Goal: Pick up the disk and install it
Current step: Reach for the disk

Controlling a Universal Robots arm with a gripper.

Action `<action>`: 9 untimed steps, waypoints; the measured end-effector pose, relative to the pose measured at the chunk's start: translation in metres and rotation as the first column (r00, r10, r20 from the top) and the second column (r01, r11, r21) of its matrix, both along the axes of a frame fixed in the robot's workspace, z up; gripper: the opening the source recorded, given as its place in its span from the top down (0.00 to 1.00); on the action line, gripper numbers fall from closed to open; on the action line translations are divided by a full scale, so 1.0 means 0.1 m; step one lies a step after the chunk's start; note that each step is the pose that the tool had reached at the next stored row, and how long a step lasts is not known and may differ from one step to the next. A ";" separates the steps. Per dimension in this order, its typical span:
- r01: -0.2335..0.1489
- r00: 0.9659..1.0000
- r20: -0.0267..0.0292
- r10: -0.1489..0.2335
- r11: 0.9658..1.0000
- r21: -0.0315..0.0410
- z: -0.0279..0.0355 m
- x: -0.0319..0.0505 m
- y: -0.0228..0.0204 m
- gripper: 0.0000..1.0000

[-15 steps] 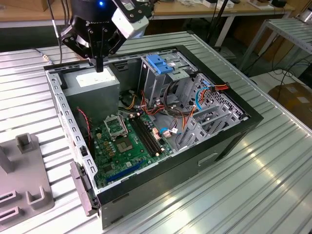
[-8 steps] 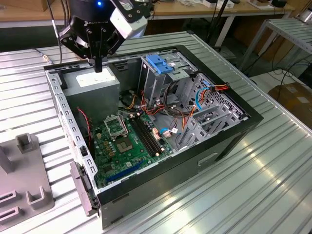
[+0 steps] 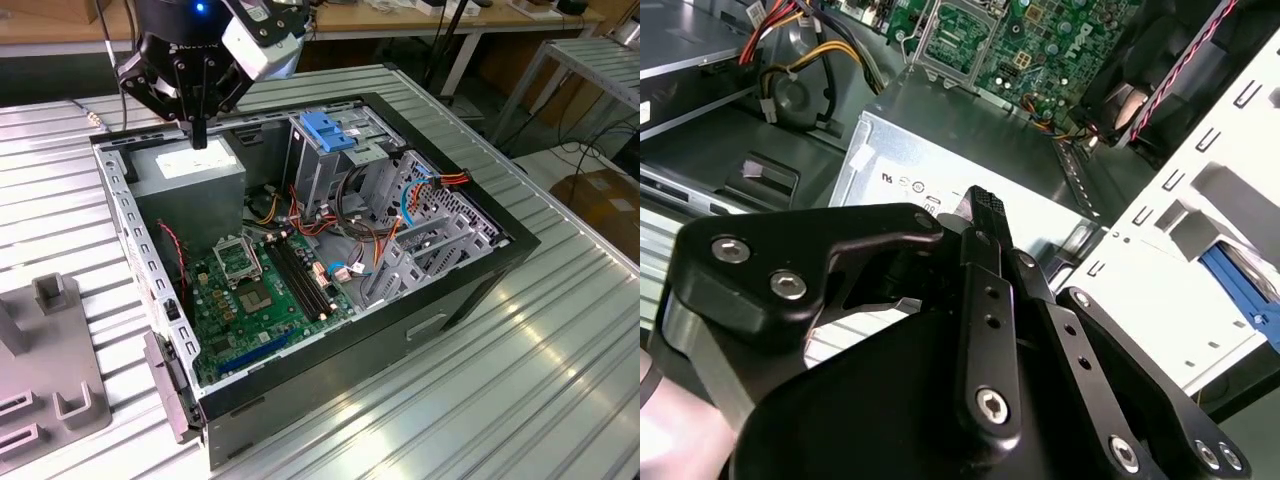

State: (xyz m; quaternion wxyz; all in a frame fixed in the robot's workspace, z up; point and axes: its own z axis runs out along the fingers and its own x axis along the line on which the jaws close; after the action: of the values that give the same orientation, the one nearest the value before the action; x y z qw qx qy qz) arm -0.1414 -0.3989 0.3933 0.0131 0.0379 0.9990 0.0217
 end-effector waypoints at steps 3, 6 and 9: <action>0.000 1.000 0.000 0.000 1.000 0.000 0.000 -0.010 0.000 0.90; 0.000 1.000 0.000 0.000 1.000 0.000 0.000 -0.022 0.000 0.90; 0.000 1.000 0.000 0.000 1.000 0.000 0.000 -0.035 0.000 0.90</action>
State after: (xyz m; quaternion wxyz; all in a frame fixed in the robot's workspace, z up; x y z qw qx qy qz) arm -0.1449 -0.3989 0.3933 0.0130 0.0378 0.9990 0.0217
